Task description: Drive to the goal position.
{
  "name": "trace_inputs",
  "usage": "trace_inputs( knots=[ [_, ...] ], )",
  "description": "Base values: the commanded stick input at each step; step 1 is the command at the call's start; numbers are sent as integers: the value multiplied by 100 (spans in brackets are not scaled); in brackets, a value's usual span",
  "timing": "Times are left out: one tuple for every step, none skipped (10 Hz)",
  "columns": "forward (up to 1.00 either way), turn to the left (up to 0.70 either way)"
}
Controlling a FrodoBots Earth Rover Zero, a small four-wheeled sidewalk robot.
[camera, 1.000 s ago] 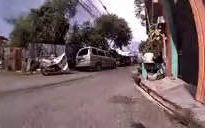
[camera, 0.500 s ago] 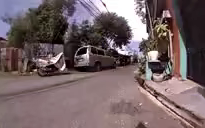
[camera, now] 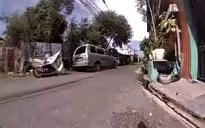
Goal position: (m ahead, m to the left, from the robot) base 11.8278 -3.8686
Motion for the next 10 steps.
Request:
trace_inputs(
  knots=[
    [70, 0],
    [70, 0],
    [70, 0],
    [70, -17],
    [70, -27],
    [70, -27],
    [70, -27],
    [70, -27],
    [70, -9],
    [70, 0]
  ],
)
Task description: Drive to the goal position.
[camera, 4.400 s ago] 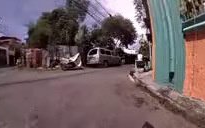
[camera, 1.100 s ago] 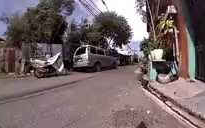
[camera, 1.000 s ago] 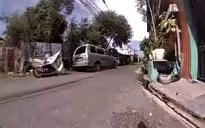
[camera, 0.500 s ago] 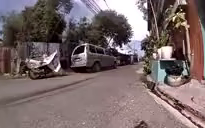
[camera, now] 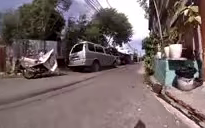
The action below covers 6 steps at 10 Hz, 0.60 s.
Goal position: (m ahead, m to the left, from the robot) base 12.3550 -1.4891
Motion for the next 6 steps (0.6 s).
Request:
trace_inputs(
  knots=[
    [70, 0],
    [70, 0],
    [70, 0],
    [70, 0],
    [70, 0],
    [70, 0]
  ],
)
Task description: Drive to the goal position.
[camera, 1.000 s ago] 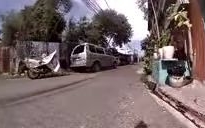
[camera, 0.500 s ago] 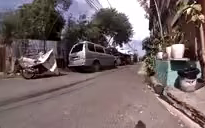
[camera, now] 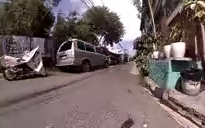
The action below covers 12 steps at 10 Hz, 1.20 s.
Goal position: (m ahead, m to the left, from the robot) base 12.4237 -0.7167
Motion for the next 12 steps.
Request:
trace_inputs(
  knots=[
    [70, -22],
    [70, -12],
    [70, -2],
    [70, -7],
    [70, -21],
    [70, -3],
    [70, -13],
    [70, -24],
    [70, 0],
    [70, 0],
    [70, 0],
    [70, 0]
  ],
)
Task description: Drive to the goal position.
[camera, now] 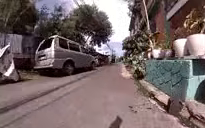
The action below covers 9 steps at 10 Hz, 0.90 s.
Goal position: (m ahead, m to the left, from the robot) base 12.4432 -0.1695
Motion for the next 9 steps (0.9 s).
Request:
trace_inputs(
  knots=[
    [70, 0],
    [70, 0],
    [70, 0],
    [70, 0],
    [70, 0],
    [70, 0],
    [70, 0],
    [70, 0],
    [70, 0]
  ],
)
